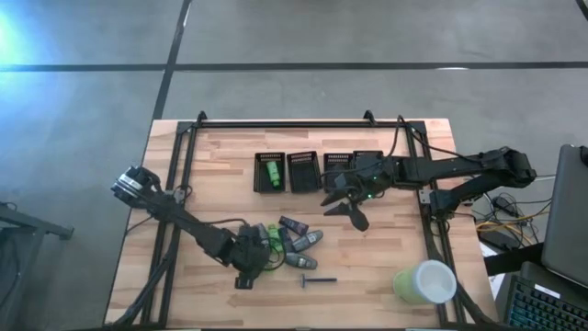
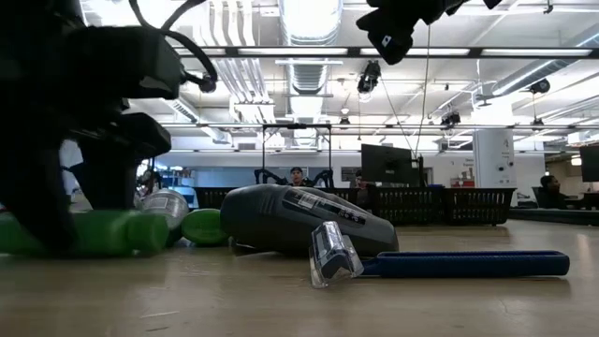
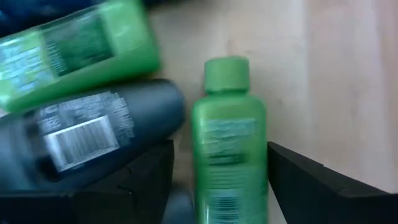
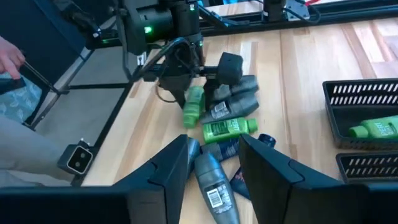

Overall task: Pick & Place Travel size toiletries
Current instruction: Put the shampoo into the left black basket, then put the razor into the right black basket

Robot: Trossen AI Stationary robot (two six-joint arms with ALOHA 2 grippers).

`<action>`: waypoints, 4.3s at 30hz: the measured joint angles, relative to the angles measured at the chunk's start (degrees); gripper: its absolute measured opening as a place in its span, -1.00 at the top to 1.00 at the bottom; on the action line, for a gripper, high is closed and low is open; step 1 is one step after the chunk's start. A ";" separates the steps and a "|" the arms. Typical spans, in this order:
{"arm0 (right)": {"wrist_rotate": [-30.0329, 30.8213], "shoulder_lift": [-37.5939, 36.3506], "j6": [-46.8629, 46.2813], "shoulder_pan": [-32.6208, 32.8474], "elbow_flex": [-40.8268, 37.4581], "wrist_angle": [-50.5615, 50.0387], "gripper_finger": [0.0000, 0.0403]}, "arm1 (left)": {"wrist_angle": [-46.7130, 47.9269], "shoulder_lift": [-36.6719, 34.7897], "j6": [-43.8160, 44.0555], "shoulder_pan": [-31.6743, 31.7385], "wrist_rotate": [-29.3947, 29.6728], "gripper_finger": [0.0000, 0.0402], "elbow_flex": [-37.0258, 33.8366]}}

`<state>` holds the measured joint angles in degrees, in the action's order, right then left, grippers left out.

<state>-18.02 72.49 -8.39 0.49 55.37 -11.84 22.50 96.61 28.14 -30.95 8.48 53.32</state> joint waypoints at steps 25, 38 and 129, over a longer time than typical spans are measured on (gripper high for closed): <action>0.05 -1.20 -0.42 -1.65 -1.12 0.00 0.01 | -1.00 2.90 2.69 0.45 -0.08 -0.25 0.03; 0.02 -2.20 -0.21 -1.64 -1.28 -0.90 0.11 | 1.16 1.40 1.84 0.21 -4.61 0.39 3.01; 0.06 -3.05 -0.31 -1.64 -2.03 -1.64 0.26 | 15.97 -20.85 -4.14 5.40 -4.82 -0.14 -3.84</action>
<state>-17.96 69.44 -8.70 -1.15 53.34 -13.47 38.47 75.75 24.00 -25.55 3.66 49.47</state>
